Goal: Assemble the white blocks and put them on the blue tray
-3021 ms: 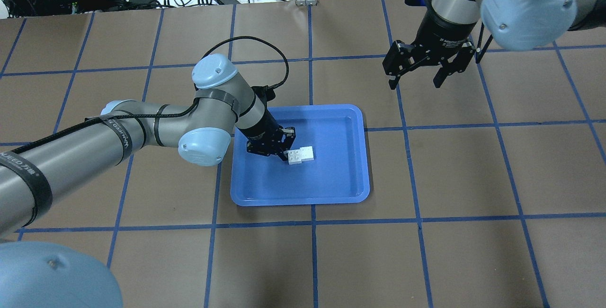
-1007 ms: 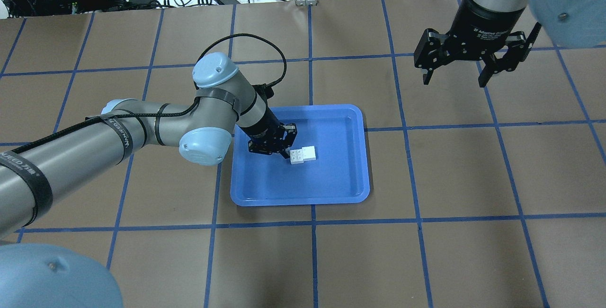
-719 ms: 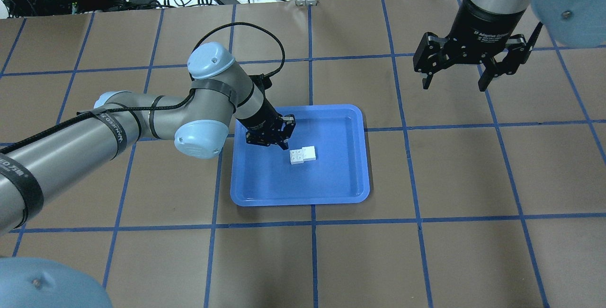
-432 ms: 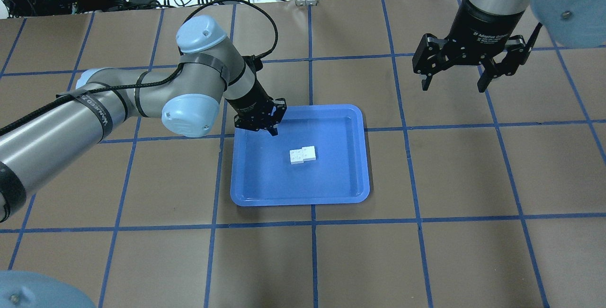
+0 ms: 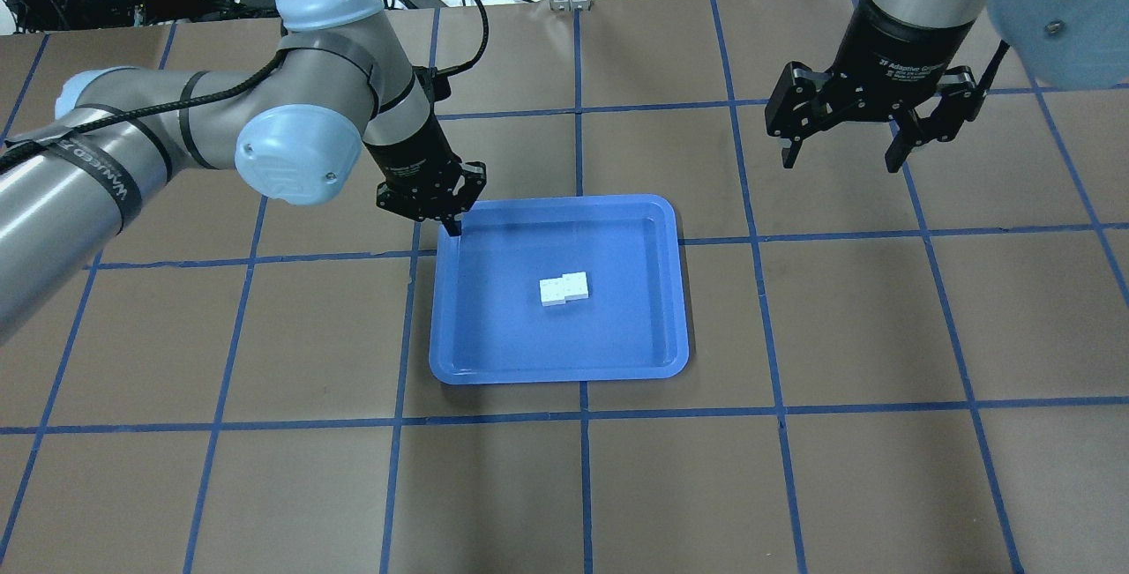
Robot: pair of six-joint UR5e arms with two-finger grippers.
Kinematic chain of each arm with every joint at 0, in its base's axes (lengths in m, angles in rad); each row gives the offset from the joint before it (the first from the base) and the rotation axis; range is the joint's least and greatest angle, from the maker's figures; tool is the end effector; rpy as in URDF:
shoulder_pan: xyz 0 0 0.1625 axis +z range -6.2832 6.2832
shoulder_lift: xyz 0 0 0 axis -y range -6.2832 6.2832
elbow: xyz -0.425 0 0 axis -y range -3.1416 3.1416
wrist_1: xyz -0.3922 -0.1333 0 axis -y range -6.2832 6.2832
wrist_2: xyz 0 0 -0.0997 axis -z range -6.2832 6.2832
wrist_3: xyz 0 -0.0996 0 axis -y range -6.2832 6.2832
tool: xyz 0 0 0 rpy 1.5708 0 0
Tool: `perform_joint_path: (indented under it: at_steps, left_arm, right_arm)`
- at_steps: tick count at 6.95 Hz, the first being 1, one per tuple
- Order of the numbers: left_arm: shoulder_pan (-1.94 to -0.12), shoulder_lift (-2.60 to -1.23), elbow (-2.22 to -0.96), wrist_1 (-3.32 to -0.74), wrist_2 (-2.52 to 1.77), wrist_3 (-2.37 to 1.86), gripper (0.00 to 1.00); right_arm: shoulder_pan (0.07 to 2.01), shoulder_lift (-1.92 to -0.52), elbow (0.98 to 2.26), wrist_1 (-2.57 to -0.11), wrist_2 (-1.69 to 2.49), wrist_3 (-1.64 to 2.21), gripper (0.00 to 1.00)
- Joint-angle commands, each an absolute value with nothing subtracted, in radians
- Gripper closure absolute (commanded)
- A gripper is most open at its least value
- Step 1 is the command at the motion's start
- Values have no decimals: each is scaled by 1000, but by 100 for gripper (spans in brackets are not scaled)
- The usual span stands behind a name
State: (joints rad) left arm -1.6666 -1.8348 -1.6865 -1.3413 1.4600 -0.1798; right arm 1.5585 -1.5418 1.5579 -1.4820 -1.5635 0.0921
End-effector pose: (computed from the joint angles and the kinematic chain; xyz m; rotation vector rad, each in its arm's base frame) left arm -0.1971 -0.5426 0.3146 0.1404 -3.0393 -0.2499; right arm 0.1280 -0.4948 0.4715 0.1641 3.1299 0.1649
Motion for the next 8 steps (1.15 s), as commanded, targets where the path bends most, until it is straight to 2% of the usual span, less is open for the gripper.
perform_joint_path:
  at_steps: [1,3,4,6,7,8]
  left_arm:
    - [-1590,-1754,-1634,-1506,1509,-22,100]
    - [-1556,-1648,-1617,-1557,1630,47,100]
    - [-1557,-1600,-1609,-1598,1656,52,88]
    - [-1557,-1553,-1606,-1589,1647,52,18]
    - [-1565,-1540,-1600,-1565,1647,52,5]
    - [-1569,-1534,-1595,-1565,1640,42,4]
  right_arm:
    - [1559,-1542,1559,-1485,-1565,92,0]
    - [1559,-1542,1557,-1485,-1565,94,0]
    - [1559,-1542,1557,-1486,-1563,95,0]
    - [1559,-1542,1555,-1486,-1563,97,0]
    - [1559,-1540,1555,-1488,-1563,97,0]
    - [1559,-1540,1555,-1488,-1563,97,0]
